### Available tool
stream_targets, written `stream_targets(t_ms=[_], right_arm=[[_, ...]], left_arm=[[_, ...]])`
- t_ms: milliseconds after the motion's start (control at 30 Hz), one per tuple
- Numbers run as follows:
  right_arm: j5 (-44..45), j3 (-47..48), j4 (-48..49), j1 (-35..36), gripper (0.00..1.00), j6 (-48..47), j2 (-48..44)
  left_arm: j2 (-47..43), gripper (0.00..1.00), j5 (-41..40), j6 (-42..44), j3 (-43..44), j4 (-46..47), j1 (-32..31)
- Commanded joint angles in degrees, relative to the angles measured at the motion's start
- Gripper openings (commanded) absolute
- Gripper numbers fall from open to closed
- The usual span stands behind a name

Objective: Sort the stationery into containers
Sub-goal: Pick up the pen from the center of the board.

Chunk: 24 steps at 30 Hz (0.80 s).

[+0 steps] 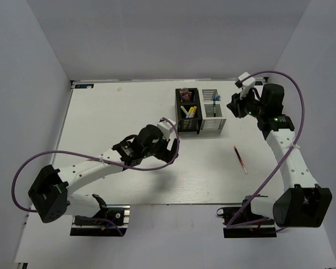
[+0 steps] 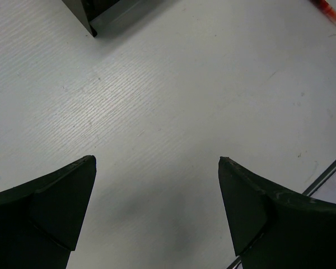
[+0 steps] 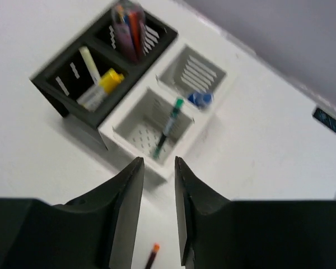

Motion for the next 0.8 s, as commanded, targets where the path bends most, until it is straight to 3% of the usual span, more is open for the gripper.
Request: stream_targets(t_ms=[0,67,200,367,567,767], right_arm=[[10.36,-4.11,-13.58,-1.03,0.34,-4.22,-0.90],[12.02,-5.79,-17.80,-1.21,0.34,-6.34,-1.26],[15.81,-12.37,-20.45,-1.82,0.52,-8.98,-0.91],[16.60,-15.46,-21.07,-1.91,0.65,-10.65,2.25],[17.57,-16.43,-18.26,-3.67,0.67,-10.83,8.05],[19.33,-16.61,-14.91,-3.84,0.64,-10.91,14.12]], left_arm=[[1.45,1.00,-3.14,-2.23,3.41,0.71,-0.17],[2.85,1.00,-4.01,-2.84,4.11,0.71,-0.17],[6.19,1.00,-6.04,-3.37,6.49,-0.69,-0.17],[9.44,1.00,-9.03,-3.38,8.25,-3.33,-0.17],[13.32,1.00,-12.20,0.14,10.18,-7.29,-0.78],[10.60,1.00,-8.51,0.67,8.78,-5.80,-0.78]])
